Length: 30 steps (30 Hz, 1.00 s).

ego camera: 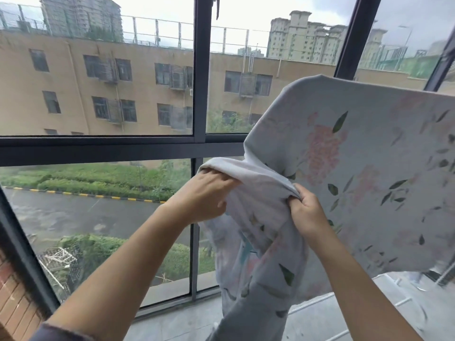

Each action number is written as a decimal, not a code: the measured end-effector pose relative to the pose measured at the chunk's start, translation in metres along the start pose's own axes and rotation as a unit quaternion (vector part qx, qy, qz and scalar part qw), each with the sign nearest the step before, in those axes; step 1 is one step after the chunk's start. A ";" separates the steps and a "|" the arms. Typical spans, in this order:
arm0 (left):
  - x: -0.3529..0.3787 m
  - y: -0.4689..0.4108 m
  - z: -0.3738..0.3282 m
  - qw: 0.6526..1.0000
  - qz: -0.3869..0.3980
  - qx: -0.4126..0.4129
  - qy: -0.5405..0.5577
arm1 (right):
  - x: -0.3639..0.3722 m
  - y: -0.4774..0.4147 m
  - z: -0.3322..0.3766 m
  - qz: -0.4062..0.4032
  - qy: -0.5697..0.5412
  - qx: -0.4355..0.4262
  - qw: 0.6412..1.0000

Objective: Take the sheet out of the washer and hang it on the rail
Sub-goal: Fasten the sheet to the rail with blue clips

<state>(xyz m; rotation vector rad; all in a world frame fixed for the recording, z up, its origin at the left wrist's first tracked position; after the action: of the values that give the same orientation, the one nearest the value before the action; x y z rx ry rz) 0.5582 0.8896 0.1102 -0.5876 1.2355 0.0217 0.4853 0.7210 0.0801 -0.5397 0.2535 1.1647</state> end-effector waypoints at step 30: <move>0.082 -0.016 0.033 0.852 0.164 -0.176 0.465 | -0.001 -0.042 0.010 0.024 0.260 -0.189 0.947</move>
<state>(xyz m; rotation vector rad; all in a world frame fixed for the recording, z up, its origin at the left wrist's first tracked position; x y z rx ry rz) 0.6204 0.8665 0.0504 -0.7235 2.3089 0.2840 0.5223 0.7136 0.1004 -1.1891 0.5012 1.1054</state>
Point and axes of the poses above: each hand's wrist, its own y-axis away from the middle knuckle, its own x-axis out of the palm, z = x × y, the point moved 8 cm from there along -y, towards the middle knuckle, and after that the axes turned 12 degrees about z, right-handed, at the moved point
